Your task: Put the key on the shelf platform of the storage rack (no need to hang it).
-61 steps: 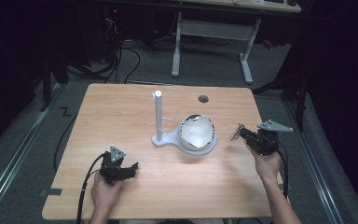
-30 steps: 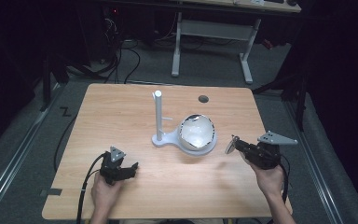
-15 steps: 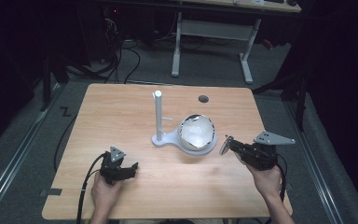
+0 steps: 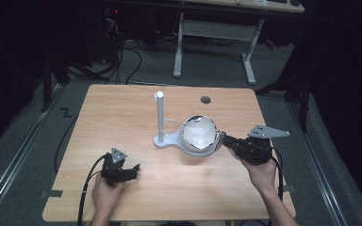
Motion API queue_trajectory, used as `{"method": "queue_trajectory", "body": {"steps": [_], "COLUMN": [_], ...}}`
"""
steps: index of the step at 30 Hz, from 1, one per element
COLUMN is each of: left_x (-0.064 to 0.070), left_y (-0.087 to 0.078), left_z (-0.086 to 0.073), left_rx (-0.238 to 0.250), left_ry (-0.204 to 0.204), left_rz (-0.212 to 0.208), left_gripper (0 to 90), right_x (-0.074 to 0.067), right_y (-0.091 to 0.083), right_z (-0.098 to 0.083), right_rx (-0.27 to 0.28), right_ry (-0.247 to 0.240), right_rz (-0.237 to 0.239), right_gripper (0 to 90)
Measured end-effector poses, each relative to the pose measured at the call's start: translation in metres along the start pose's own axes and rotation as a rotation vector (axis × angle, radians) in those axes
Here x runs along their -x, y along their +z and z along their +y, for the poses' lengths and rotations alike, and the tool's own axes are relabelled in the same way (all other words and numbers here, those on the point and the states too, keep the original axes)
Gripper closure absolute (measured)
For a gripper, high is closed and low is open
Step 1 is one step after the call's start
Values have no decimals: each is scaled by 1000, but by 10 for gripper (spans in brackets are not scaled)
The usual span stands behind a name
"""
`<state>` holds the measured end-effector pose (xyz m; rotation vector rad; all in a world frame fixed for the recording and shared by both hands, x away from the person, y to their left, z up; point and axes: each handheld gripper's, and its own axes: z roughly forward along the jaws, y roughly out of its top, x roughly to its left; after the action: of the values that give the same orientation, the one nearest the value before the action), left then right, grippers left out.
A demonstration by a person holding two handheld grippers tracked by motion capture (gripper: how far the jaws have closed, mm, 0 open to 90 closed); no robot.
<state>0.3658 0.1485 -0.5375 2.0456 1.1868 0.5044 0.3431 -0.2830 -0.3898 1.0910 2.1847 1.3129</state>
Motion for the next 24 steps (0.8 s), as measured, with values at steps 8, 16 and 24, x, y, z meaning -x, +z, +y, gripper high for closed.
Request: {"method": "queue_trajectory", "body": {"steps": [8,16,24], "left_x": [0,0,0], "left_y": [0,0,0], "left_z": [0,0,0], "left_rx": [0,0,0], "left_ry": [0,0,0], "left_rz": [0,0,0], "left_gripper": [223,223,223], "right_x": [4,10,14], "right_y": [13,23,34], "right_z": [8,13,13], "right_rx": [-10,-17,-33], "right_ry": [1,6,13], "right_rz": [0,3,0], "right_gripper": [820,820,820]}}
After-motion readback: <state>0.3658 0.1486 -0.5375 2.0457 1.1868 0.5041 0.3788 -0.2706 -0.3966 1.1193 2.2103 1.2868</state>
